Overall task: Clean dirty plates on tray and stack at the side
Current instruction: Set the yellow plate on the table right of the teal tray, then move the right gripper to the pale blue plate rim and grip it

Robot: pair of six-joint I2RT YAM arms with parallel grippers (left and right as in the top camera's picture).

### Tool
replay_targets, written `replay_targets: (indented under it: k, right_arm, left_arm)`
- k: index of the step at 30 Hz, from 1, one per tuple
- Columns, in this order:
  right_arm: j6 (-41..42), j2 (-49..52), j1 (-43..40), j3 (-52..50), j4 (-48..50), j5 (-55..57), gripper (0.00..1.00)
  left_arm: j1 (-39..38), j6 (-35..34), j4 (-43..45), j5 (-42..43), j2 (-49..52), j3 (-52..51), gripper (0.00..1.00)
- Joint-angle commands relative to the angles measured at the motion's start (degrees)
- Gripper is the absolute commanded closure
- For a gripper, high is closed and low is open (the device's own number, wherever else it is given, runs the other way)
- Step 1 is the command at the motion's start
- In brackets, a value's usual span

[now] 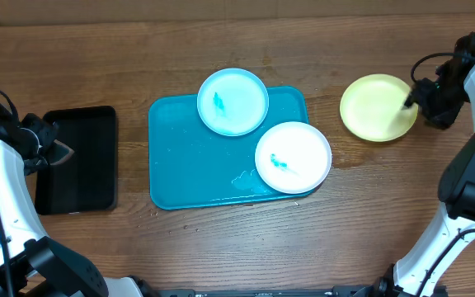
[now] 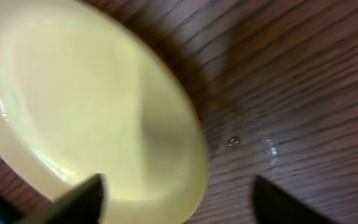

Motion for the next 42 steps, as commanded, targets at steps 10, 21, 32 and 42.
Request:
replay_targets:
  k: [10,21,32,42]
  right_arm:
    - [-1.11,-2.38,8.17,19.58,-6.67,-17.35,0.08]
    - [-0.42,4.26,31.85,19.23,10.08,-3.06,0.10]
    - [9.03,14.99,41.55,19.23,12.66,5.97,0.27]
    - [9.51,16.98,43.89,19.12,11.87,2.67,0.73]
  left_arm:
    - [-0.07,-0.76,0.37,0.83,0.22,-0.52,0.96]
    - [-0.04,-0.13,0.39,0.81,0.22,-0.52,0.96]
    - [-0.04,0.28,0.76,0.59,0.22,-0.52,0.95]
    - [-0.04,0.28,0.87,0.59,0.22,-0.52,0.96]
